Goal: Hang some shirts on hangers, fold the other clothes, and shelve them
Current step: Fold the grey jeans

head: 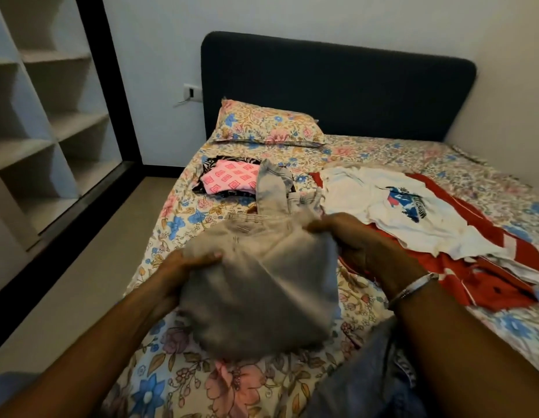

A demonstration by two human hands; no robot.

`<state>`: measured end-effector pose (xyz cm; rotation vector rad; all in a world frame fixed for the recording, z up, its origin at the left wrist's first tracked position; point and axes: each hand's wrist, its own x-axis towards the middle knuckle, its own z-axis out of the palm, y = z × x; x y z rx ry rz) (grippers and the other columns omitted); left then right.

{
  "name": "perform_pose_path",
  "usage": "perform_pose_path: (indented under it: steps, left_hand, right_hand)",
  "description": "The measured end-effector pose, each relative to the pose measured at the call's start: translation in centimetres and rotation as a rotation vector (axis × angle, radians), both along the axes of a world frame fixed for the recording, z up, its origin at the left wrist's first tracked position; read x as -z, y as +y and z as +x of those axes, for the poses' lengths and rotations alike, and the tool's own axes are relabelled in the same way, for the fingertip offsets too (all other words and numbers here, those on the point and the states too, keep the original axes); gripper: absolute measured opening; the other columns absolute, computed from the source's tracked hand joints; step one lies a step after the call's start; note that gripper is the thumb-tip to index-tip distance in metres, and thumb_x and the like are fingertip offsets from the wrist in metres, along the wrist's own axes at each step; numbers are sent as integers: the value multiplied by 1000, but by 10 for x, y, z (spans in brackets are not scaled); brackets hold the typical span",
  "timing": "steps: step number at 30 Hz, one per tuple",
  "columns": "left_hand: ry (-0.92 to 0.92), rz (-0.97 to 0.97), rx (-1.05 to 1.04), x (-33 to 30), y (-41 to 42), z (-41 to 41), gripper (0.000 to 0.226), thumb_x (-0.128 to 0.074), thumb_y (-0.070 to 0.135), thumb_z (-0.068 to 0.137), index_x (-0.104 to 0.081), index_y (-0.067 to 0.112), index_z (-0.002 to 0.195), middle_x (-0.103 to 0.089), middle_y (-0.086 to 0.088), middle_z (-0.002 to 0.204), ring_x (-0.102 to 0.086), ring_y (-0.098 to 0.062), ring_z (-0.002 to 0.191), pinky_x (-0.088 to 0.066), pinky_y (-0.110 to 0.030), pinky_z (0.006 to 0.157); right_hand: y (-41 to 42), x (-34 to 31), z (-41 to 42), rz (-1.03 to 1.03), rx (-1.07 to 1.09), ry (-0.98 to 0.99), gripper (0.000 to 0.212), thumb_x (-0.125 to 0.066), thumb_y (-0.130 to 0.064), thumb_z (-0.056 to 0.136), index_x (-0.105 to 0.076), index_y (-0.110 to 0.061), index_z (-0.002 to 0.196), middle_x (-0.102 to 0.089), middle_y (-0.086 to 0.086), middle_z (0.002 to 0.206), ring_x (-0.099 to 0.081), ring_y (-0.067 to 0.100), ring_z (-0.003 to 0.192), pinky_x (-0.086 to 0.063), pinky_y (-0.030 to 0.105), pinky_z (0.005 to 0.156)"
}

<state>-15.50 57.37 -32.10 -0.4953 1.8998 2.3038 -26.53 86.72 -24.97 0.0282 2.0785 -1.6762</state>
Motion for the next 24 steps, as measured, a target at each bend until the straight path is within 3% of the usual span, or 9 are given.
perform_pose_path:
  steps: [2, 4, 7, 10, 13, 17, 20, 22, 24]
  left_hand:
    - [80, 68, -97, -16, -6, -5, 83, -96, 50, 53, -67, 17, 123, -71, -14, 121, -68, -36, 109, -55, -52, 90]
    - [63, -41, -7, -22, -2, 0, 92, -98, 57, 42, -67, 25, 122, -73, -9, 118, -67, -34, 109, -53, -56, 96]
    - [1, -154, 38, -24, 9, 10, 68, -95, 35, 60, -66, 22, 120, -70, -10, 119, -65, -33, 110, -54, -51, 89]
    - [117, -29, -141, -47, 1, 8, 41, -86, 31, 71, -70, 18, 106, -69, -13, 115, -64, -34, 108, -53, -45, 88]
    - [343, 71, -25, -81, 1, 11, 48, -91, 41, 61, -78, 21, 103, -76, -8, 108, -73, -25, 99, -58, -44, 87]
    - [375, -350, -29, -115, 1, 4, 35, -80, 21, 81, -70, 12, 114, -77, -7, 93, -75, -17, 80, -61, -32, 62]
    - [456, -388, -128, -174, -19, -16, 22, -81, 24, 79, -77, 11, 96, -77, -10, 89, -74, -24, 83, -59, -35, 68]
    - [603, -454, -188, -233, -22, -23, 12, -81, 23, 83, -78, 12, 86, -77, -4, 81, -73, -13, 74, -59, -27, 66]
    - [714, -597, -258, -291, -16, -20, 18, -80, 25, 85, -75, 12, 96, -72, 0, 82, -69, -3, 66, -54, -16, 57]
  right_hand:
    - [2, -8, -4, -277, 62, -3, 47, -79, -24, 83, -65, 0, 120, -72, 16, 116, -69, 32, 108, -55, 40, 96]
    - [4, -1, 0, -109, -36, -6, 64, -88, -32, 71, -63, -6, 124, -71, 11, 120, -68, 31, 111, -54, 43, 100]
    - [6, 8, 10, 107, -75, 48, 71, -91, -33, 62, -65, -11, 124, -69, 7, 122, -65, 29, 112, -53, 46, 100]
    - [5, -7, 7, -164, 53, 183, 55, -82, -35, 78, -67, -11, 125, -69, 8, 124, -64, 27, 115, -50, 43, 105]
    - [0, -35, 9, -471, 14, 192, 52, -78, -27, 85, -61, -6, 130, -70, 13, 122, -68, 31, 112, -54, 44, 99]
    - [-5, -71, 12, -115, 46, 364, 41, -81, -20, 83, -68, -10, 119, -74, 10, 113, -72, 25, 102, -57, 44, 94]
    - [-3, -128, 10, -139, 123, 574, 24, -71, -24, 92, -71, -7, 109, -76, 10, 103, -73, 19, 91, -61, 36, 80]
    - [-4, -179, 11, -206, 156, 721, 21, -70, -29, 94, -71, -11, 105, -76, 6, 96, -74, 17, 85, -61, 33, 68]
    - [-7, -226, 16, -195, 144, 809, 32, -71, -37, 92, -69, -11, 111, -75, 5, 98, -74, 17, 85, -61, 32, 64]
